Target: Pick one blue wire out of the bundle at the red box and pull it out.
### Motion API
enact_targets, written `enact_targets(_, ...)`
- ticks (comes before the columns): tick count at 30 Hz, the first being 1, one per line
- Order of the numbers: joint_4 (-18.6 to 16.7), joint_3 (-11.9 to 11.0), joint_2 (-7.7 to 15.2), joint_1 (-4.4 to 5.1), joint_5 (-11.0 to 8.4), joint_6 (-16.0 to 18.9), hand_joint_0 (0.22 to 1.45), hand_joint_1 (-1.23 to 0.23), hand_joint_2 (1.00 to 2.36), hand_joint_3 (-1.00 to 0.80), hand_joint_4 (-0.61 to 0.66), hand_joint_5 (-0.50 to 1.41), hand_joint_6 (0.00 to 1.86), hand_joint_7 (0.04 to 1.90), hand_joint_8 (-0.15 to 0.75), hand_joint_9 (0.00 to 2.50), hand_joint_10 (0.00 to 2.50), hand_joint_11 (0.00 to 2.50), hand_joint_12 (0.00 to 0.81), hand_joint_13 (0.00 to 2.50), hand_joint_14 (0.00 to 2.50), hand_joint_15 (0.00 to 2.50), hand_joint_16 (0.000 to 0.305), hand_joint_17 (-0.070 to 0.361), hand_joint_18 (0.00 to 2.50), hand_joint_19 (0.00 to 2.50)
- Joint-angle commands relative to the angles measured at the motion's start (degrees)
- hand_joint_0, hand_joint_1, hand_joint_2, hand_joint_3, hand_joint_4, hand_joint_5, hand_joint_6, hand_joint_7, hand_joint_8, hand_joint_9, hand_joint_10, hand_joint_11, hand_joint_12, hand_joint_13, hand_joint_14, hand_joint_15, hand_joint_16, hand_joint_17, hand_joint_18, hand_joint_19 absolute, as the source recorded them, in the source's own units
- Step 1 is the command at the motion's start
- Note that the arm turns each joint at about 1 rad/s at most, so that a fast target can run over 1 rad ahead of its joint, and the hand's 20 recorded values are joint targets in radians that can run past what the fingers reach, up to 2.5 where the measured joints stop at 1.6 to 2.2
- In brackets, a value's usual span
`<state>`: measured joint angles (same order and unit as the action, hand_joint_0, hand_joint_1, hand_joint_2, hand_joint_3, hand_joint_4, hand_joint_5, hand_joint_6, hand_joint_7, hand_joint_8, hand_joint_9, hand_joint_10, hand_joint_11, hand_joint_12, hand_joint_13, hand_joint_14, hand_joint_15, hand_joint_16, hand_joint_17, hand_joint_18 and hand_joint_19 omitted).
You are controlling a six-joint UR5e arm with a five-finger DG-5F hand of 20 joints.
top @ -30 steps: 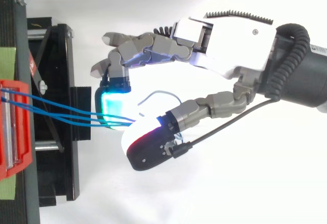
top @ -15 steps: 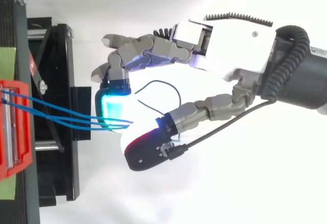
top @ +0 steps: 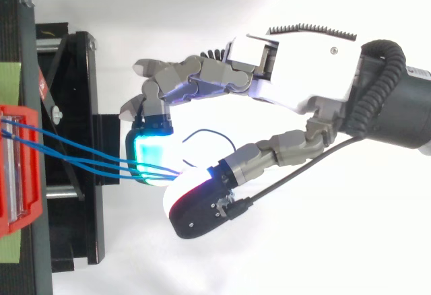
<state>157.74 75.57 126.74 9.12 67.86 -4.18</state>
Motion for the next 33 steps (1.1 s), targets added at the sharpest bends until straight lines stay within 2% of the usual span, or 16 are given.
enact_targets(1,-0.06,-0.07,0.00,0.02,0.08,-0.04,0.61,-0.85,1.00,-0.45,0.02,-0.18,0.82,1.18,0.223,0.38,0.01,0.35,0.363,0.00,0.00,0.00,0.056,0.125,0.00,0.25)
enact_targets(4,-0.06,0.02,0.00,0.02,0.08,-0.04,0.60,-0.82,1.01,-0.40,0.03,-0.18,0.82,1.19,0.225,0.39,0.01,0.35,0.364,0.00,0.00,0.00,0.056,0.125,0.00,0.26)
enact_targets(9,-0.06,-0.07,0.00,0.02,0.08,-0.04,0.51,-0.71,1.01,-0.43,0.04,-0.17,0.82,1.16,0.239,0.40,0.01,0.33,0.375,0.00,0.00,0.00,0.059,0.132,0.00,0.27)
enact_targets(12,-0.06,0.02,0.00,0.02,0.08,-0.04,0.51,-0.69,1.01,-0.43,0.03,-0.16,0.80,1.16,0.236,0.41,0.02,0.32,0.370,0.00,0.00,0.00,0.058,0.131,0.00,0.26)
enact_targets(14,-0.06,0.02,0.00,0.02,0.08,-0.04,0.54,-0.67,1.01,-0.38,0.01,-0.15,0.80,1.19,0.227,0.45,0.01,0.34,0.355,0.00,0.00,0.00,0.056,0.126,0.00,0.26)
enact_targets(17,0.03,0.02,0.00,0.02,0.08,0.04,0.55,-0.69,1.03,-0.17,0.00,-0.15,0.84,1.27,0.229,0.48,0.02,0.35,0.352,0.00,0.00,0.00,0.054,0.121,0.00,0.25)
enact_targets(18,0.03,0.02,0.00,0.02,-0.01,0.04,0.55,-0.70,1.03,-0.09,0.02,-0.16,0.85,1.34,0.241,0.49,0.02,0.38,0.353,0.00,0.00,0.00,0.054,0.121,0.00,0.25)
enact_targets(20,0.03,0.02,0.00,0.02,0.08,0.04,0.56,-0.72,1.03,-0.05,0.03,-0.17,0.88,1.27,0.249,0.48,0.02,0.40,0.351,0.00,0.00,0.00,0.054,0.121,0.00,0.25)
enact_targets(23,0.03,0.02,0.00,0.02,0.08,0.04,0.60,-0.79,1.03,-0.09,0.04,-0.19,0.89,1.23,0.253,0.45,0.02,0.43,0.359,0.00,0.00,0.00,0.055,0.123,0.00,0.25)
enact_targets(28,-0.15,0.02,0.00,0.02,0.08,0.04,0.70,-0.92,1.02,-0.25,0.07,-0.21,0.89,1.22,0.254,0.40,0.02,0.43,0.368,0.00,0.00,0.00,0.058,0.130,0.00,0.23)
enact_targets(33,-0.24,0.02,0.00,0.02,0.08,-0.04,0.77,-0.94,1.01,-0.35,0.05,-0.21,0.89,1.23,0.252,0.40,0.02,0.39,0.369,0.00,0.00,0.00,0.058,0.131,0.00,0.23)
